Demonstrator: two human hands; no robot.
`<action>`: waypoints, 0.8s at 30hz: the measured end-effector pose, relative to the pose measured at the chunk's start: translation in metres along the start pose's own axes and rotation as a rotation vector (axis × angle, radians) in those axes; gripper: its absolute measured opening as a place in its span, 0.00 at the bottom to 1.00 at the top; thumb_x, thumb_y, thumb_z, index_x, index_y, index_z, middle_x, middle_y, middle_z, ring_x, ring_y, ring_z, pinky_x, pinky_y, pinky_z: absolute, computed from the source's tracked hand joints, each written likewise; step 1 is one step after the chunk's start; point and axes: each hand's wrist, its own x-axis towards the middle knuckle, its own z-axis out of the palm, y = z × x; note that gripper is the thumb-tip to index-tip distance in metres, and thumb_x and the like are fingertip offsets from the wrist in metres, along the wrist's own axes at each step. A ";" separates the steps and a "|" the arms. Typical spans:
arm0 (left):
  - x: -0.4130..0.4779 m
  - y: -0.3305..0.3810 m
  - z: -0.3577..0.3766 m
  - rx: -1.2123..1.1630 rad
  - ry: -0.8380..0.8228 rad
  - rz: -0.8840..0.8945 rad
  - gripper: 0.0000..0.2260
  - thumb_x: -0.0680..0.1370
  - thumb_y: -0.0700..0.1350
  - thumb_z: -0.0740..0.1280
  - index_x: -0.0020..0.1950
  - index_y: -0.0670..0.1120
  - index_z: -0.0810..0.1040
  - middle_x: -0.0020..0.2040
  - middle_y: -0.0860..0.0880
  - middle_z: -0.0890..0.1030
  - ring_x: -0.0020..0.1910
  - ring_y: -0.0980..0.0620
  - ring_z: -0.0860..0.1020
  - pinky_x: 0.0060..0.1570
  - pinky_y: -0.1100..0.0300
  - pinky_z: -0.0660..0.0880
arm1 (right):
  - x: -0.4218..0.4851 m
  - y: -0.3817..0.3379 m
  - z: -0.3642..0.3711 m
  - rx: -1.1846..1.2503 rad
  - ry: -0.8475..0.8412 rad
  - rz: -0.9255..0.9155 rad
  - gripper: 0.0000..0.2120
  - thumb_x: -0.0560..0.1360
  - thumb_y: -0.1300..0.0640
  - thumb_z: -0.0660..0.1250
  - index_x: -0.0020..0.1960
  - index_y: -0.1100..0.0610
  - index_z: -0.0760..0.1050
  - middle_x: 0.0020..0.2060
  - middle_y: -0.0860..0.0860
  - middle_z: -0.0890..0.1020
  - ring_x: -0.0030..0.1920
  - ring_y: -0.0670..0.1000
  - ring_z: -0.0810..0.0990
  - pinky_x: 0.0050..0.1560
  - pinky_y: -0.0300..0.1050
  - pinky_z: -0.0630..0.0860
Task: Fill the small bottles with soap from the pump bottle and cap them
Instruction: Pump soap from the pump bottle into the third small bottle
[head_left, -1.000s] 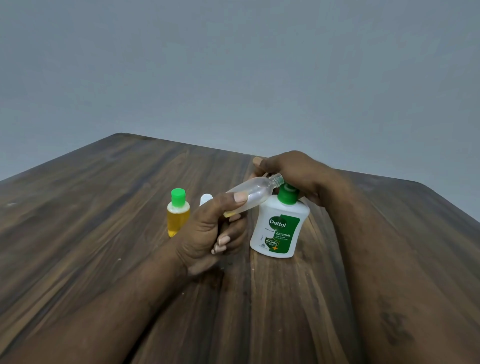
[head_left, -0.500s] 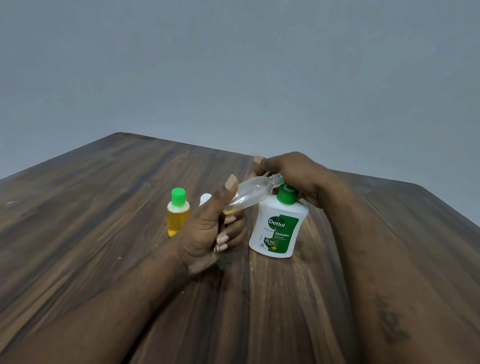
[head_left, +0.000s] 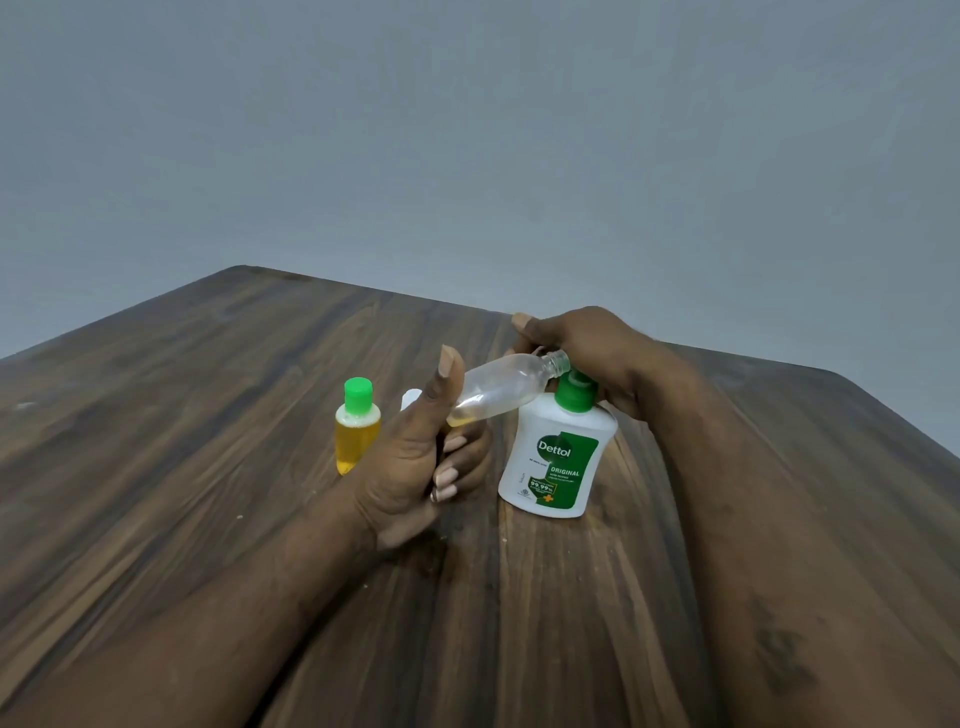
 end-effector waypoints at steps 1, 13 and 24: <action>0.001 -0.001 -0.001 -0.001 0.006 -0.004 0.33 0.56 0.74 0.77 0.37 0.49 0.68 0.25 0.49 0.60 0.20 0.58 0.60 0.23 0.64 0.56 | 0.001 0.001 0.000 -0.004 0.008 0.008 0.22 0.83 0.42 0.64 0.50 0.60 0.85 0.53 0.61 0.86 0.44 0.55 0.81 0.50 0.54 0.77; 0.003 -0.005 -0.004 0.016 -0.049 0.027 0.31 0.62 0.75 0.73 0.40 0.50 0.64 0.30 0.42 0.53 0.20 0.57 0.58 0.24 0.63 0.54 | -0.003 -0.007 -0.005 -0.046 0.010 -0.070 0.22 0.84 0.43 0.63 0.45 0.58 0.85 0.38 0.51 0.82 0.40 0.52 0.77 0.45 0.49 0.73; 0.004 -0.005 -0.003 0.048 -0.041 0.026 0.33 0.60 0.75 0.74 0.35 0.49 0.64 0.29 0.42 0.53 0.21 0.56 0.56 0.26 0.60 0.52 | -0.003 -0.007 -0.006 -0.074 0.025 -0.060 0.24 0.84 0.42 0.62 0.52 0.62 0.84 0.38 0.51 0.81 0.40 0.52 0.77 0.46 0.49 0.73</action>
